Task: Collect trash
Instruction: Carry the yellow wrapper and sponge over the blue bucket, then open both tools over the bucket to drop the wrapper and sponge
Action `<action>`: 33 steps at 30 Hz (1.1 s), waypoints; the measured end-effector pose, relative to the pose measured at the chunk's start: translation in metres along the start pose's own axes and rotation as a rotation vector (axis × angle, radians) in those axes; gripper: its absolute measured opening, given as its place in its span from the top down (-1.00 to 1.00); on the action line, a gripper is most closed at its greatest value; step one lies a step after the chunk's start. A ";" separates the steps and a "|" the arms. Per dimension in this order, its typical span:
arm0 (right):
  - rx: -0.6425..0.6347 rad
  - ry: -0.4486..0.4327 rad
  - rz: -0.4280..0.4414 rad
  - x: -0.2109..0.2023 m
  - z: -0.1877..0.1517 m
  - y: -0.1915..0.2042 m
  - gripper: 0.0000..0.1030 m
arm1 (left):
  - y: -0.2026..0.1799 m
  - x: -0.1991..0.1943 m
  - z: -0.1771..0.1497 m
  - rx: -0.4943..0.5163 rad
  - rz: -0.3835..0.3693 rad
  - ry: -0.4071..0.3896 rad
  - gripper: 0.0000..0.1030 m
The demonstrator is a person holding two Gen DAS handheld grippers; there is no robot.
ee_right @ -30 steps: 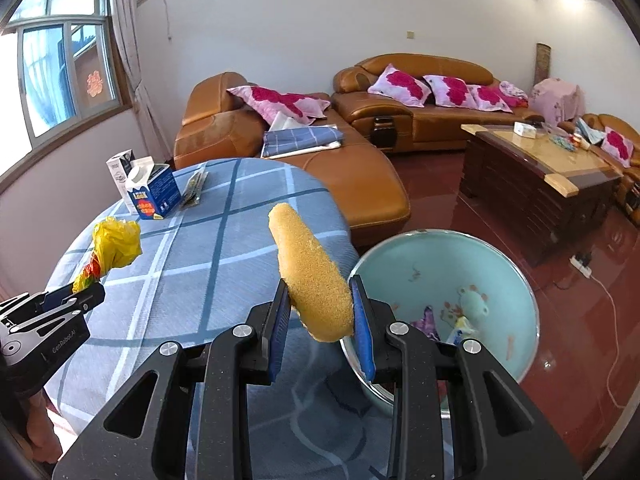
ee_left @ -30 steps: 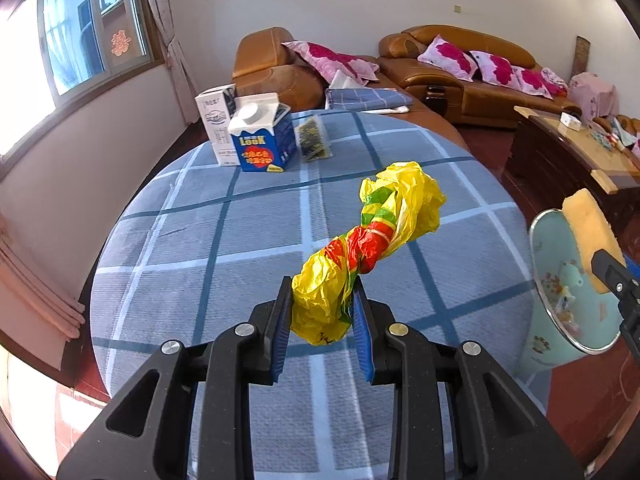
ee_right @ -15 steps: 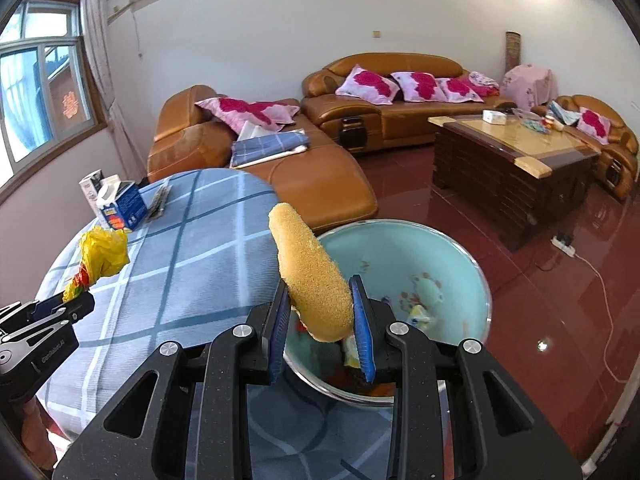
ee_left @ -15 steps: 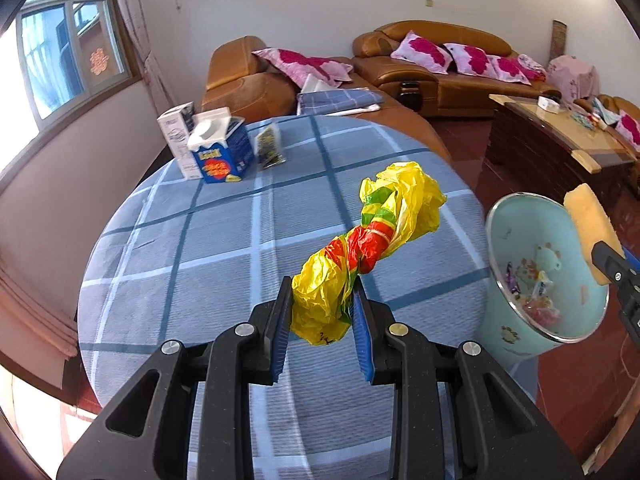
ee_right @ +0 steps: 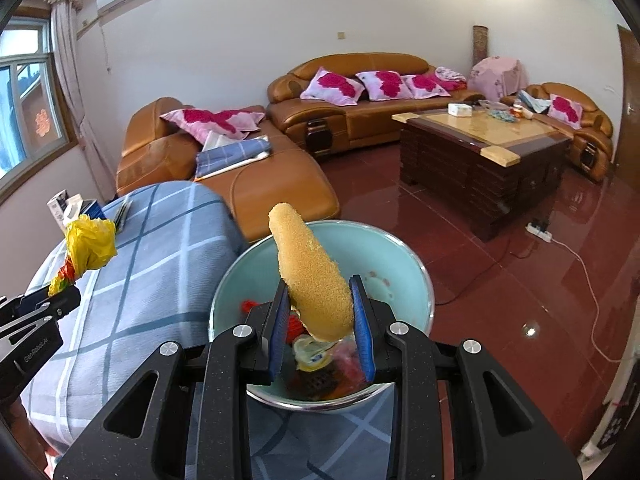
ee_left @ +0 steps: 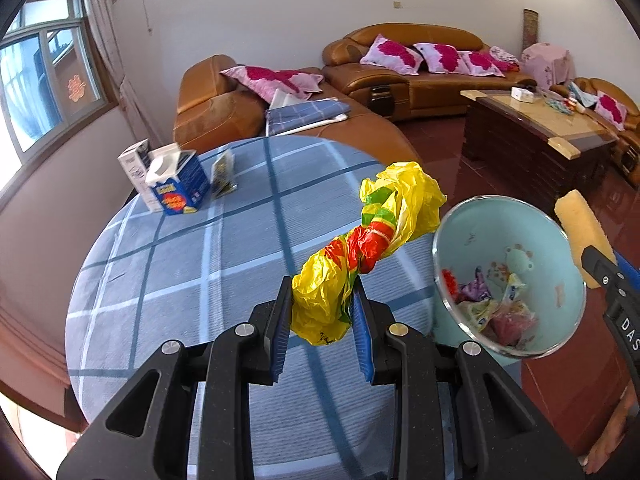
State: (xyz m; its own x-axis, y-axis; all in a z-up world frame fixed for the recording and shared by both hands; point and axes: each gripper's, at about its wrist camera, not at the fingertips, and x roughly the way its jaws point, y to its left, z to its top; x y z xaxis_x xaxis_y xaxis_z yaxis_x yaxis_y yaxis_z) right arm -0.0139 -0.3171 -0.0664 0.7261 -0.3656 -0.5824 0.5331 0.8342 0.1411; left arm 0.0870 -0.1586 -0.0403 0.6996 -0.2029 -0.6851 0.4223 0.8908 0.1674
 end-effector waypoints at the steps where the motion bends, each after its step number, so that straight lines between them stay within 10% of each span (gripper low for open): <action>1: 0.003 -0.003 -0.006 0.000 0.000 -0.002 0.42 | -0.004 0.001 0.002 0.006 -0.004 -0.001 0.46; 33: 0.136 0.056 -0.108 0.041 0.003 -0.055 0.42 | -0.112 0.057 0.023 0.131 -0.100 0.076 0.46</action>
State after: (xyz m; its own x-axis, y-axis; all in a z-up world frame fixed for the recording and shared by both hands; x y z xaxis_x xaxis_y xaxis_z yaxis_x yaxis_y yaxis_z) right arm -0.0122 -0.3789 -0.0958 0.6382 -0.4234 -0.6430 0.6632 0.7265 0.1799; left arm 0.0929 -0.2797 -0.0822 0.6070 -0.2519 -0.7537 0.5624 0.8063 0.1834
